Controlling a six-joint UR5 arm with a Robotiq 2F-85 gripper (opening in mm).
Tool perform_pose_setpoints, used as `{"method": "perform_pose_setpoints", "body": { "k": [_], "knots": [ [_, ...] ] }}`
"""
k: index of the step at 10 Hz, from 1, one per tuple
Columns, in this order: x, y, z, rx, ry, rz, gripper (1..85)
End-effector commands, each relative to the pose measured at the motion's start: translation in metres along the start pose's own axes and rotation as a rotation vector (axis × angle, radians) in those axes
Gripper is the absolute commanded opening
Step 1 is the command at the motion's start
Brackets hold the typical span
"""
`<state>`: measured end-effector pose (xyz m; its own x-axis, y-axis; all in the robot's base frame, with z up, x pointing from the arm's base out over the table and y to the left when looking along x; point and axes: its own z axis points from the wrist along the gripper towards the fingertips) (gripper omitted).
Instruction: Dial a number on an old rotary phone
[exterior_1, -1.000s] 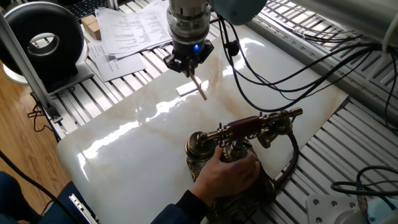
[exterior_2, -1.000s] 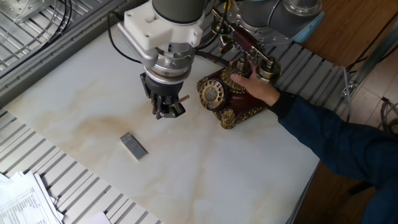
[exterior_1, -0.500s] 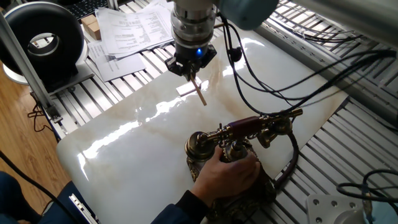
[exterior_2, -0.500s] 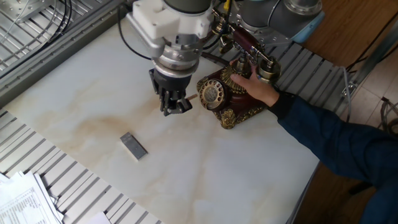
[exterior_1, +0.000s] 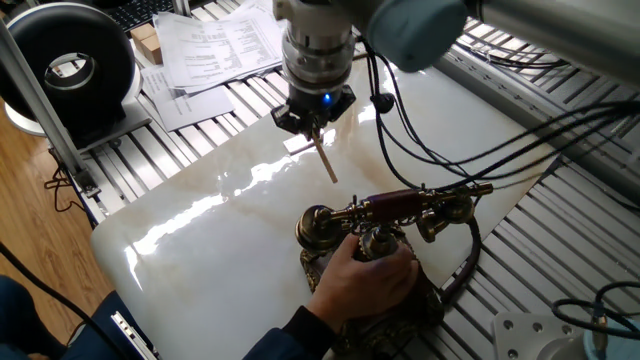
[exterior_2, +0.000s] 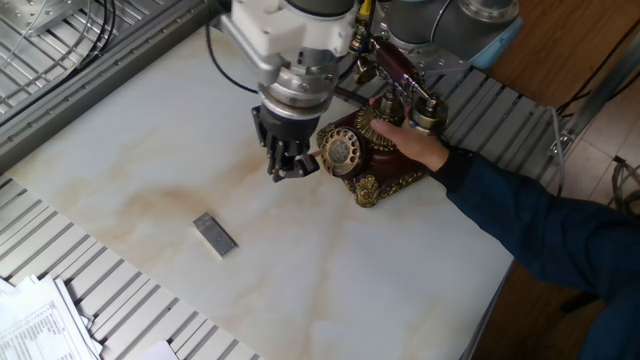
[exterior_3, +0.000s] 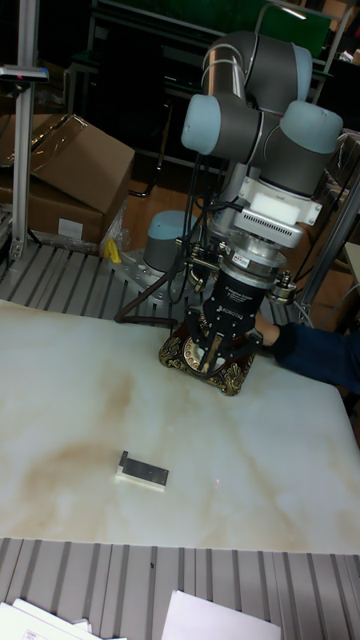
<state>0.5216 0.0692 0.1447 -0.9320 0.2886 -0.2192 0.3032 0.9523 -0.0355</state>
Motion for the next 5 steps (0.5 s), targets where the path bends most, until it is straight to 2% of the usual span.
{"method": "perform_pose_setpoints", "body": {
  "k": [1,5],
  "knots": [
    [0.011,-0.004,0.001,-0.001,-0.005,0.007,1.3],
    [0.022,-0.004,0.003,0.004,-0.013,0.016,1.3]
  ]
}}
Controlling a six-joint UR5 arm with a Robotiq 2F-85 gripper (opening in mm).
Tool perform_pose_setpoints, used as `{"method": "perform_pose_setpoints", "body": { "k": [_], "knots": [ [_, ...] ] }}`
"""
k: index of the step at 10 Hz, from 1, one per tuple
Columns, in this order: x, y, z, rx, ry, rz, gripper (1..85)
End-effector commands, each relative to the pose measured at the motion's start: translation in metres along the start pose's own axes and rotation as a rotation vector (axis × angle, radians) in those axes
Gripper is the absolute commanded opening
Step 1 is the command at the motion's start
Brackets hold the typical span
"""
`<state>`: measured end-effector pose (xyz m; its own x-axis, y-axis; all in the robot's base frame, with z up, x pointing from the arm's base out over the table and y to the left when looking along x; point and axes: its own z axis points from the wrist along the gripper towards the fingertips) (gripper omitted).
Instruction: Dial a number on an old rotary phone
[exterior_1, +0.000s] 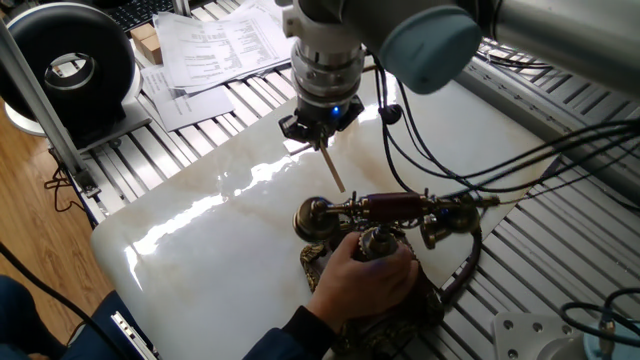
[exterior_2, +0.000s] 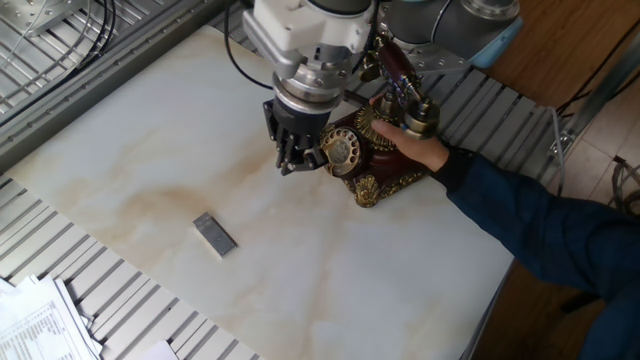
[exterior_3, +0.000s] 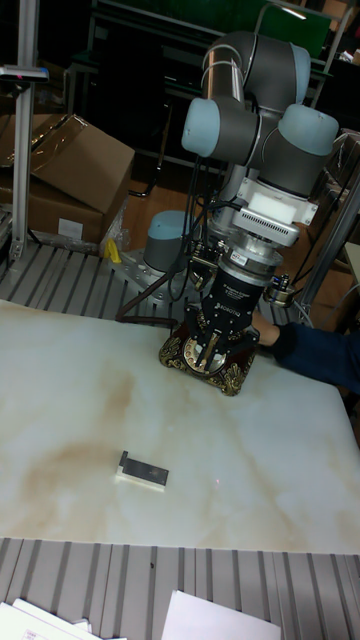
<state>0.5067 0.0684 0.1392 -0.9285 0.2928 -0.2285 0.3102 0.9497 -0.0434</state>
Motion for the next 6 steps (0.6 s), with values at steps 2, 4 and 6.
{"method": "perform_pose_setpoints", "body": {
  "k": [2,4,6],
  "knots": [
    [0.0166,0.0001,-0.0009,-0.003,-0.011,0.017,1.3],
    [0.0189,0.0025,0.0034,-0.001,-0.015,0.018,1.3],
    [0.0196,0.0015,0.0049,0.008,-0.015,0.007,1.3]
  ]
}}
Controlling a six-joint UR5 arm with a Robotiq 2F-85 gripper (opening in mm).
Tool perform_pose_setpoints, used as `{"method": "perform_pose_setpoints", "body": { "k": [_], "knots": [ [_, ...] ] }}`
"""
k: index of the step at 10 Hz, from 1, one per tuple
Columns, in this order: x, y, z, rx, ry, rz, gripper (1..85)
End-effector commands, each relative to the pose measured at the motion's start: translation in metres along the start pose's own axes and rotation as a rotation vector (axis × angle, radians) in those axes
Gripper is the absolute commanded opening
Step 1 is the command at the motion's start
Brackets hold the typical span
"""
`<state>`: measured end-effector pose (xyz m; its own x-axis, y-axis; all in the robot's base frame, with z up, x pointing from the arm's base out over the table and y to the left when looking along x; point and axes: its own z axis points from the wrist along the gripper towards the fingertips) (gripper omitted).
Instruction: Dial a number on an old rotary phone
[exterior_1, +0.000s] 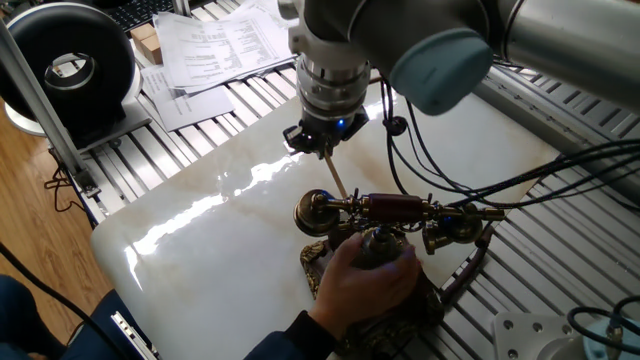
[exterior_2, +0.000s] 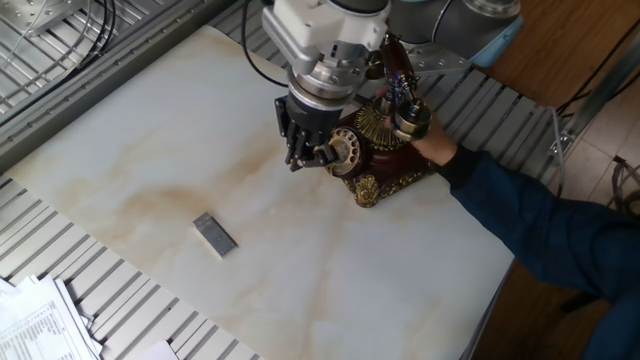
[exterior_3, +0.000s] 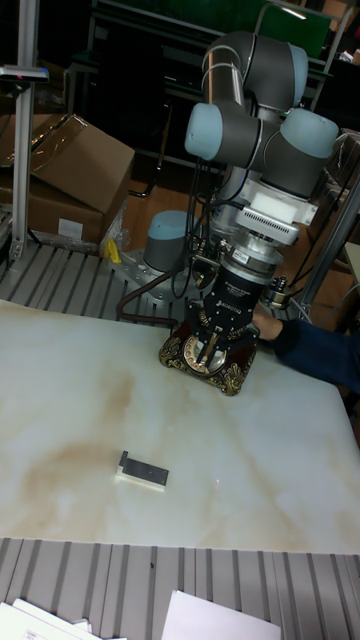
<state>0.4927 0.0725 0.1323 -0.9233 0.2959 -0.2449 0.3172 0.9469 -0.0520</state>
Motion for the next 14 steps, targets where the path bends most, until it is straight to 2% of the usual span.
{"method": "perform_pose_setpoints", "body": {
  "k": [1,2,3,7,10,14],
  "knots": [
    [0.001,0.0,-0.001,0.001,0.022,-0.019,1.3],
    [0.012,-0.004,-0.001,0.013,0.066,-0.049,1.3],
    [0.02,-0.003,-0.002,0.01,0.095,-0.053,1.3],
    [0.018,-0.002,-0.002,0.008,0.087,-0.063,1.3],
    [0.02,0.004,-0.002,-0.015,0.094,-0.066,1.3],
    [0.039,0.005,-0.01,-0.034,0.099,-0.044,1.3]
  ]
}}
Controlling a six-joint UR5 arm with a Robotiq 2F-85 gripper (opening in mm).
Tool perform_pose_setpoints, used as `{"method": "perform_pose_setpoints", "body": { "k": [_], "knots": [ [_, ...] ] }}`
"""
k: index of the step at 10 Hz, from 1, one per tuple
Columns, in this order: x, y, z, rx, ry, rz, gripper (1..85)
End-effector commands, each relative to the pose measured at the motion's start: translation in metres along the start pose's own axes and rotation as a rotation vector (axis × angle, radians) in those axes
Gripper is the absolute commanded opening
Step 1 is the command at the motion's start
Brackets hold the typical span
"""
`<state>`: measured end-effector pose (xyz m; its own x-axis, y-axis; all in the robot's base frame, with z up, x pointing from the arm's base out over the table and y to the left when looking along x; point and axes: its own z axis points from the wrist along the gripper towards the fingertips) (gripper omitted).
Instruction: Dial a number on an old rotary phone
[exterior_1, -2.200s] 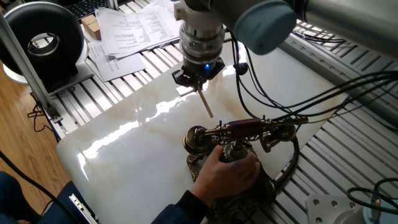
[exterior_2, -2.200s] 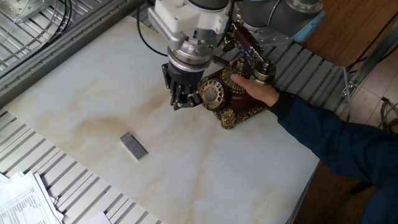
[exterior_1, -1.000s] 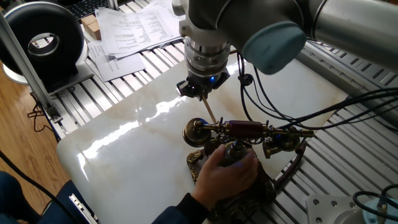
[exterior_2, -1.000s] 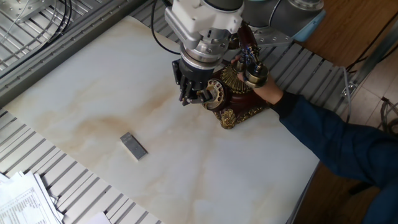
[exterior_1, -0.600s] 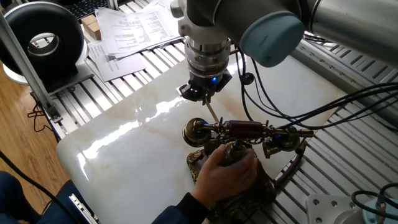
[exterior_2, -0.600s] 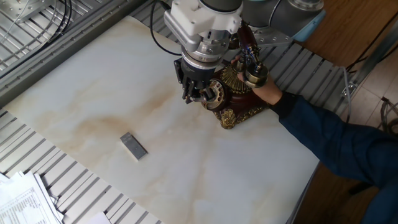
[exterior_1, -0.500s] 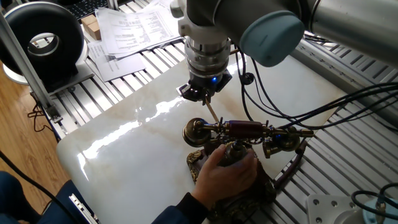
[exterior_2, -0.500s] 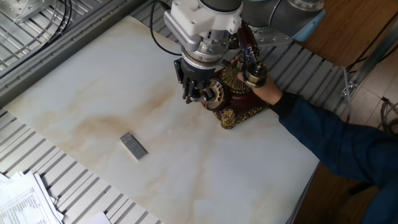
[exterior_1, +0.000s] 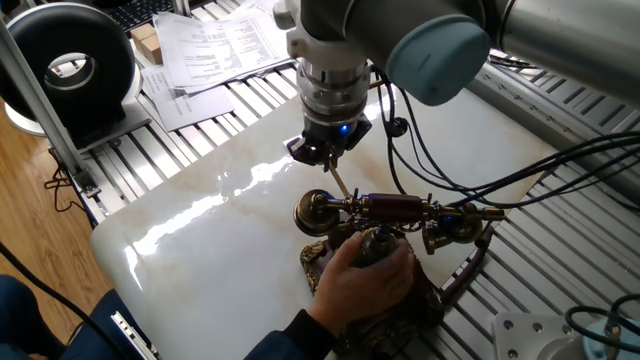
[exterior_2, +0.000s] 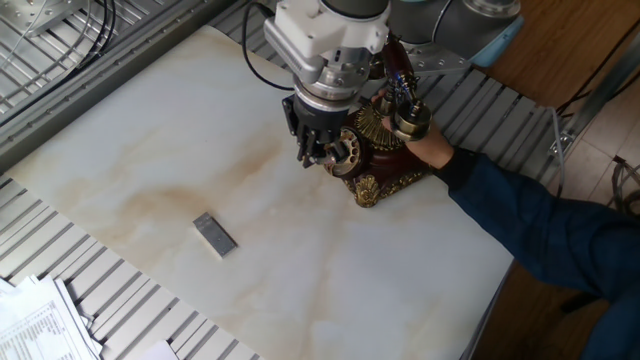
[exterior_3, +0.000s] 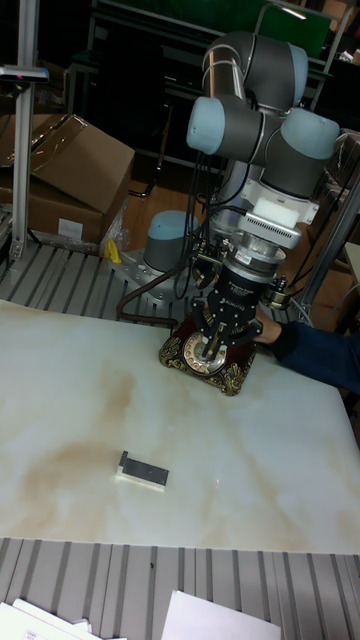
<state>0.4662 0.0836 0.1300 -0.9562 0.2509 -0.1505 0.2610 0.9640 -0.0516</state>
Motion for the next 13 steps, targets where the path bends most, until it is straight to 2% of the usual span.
{"method": "perform_pose_setpoints", "body": {
  "k": [1,5,13],
  "knots": [
    [0.014,0.002,-0.004,-0.024,0.004,0.013,1.3],
    [0.014,-0.007,0.008,-0.022,-0.013,-0.001,1.3],
    [0.013,-0.011,0.015,-0.008,-0.025,-0.011,1.3]
  ]
}}
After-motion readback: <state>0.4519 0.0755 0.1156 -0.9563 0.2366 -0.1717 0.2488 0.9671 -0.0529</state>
